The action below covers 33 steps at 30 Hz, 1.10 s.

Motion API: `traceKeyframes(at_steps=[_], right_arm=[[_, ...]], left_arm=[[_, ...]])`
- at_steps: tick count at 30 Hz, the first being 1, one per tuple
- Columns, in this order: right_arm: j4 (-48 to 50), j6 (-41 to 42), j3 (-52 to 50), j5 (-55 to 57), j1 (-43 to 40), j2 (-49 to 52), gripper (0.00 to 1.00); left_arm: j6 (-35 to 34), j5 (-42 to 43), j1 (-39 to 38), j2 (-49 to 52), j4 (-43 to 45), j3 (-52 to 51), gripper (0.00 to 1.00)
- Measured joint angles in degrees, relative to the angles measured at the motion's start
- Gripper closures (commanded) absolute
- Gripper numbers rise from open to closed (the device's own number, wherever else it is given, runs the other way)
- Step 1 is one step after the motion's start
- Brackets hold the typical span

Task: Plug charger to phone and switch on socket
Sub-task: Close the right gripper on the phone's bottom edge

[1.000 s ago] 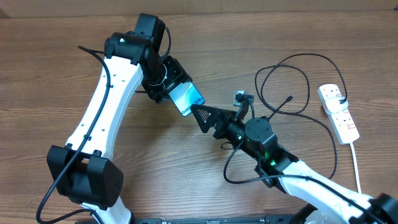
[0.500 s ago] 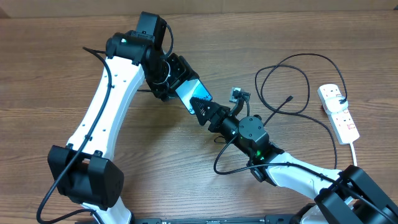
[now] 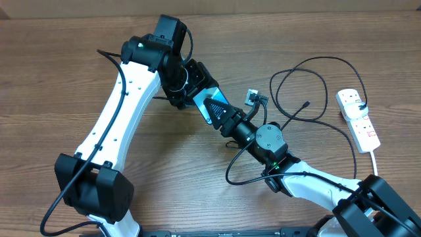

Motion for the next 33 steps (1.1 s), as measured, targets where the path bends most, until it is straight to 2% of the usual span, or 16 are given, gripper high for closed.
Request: traceKeyframes(at_steps=[6, 19, 29, 33], right_arm=[[0.0, -0.02, 0.0, 0.15, 0.0, -0.02, 0.64], [-0.57, 0.0, 0.0, 0.37, -0.02, 0.11, 0.79], [-0.96, 0.0, -0.02, 0.66, -0.09, 0.2, 0.87], [-1.01, 0.02, -0.02, 0.81, -0.09, 0.37, 0.87]], left_arm=[[-0.39, 0.0, -0.72, 0.0, 0.48, 0.0, 0.53], [-0.39, -0.02, -1.07, 0.0, 0.46, 0.0, 0.53], [-0.39, -0.02, -1.07, 0.0, 0.44, 0.0, 0.53], [-0.37, -0.07, -1.05, 0.0, 0.44, 0.02, 0.45]])
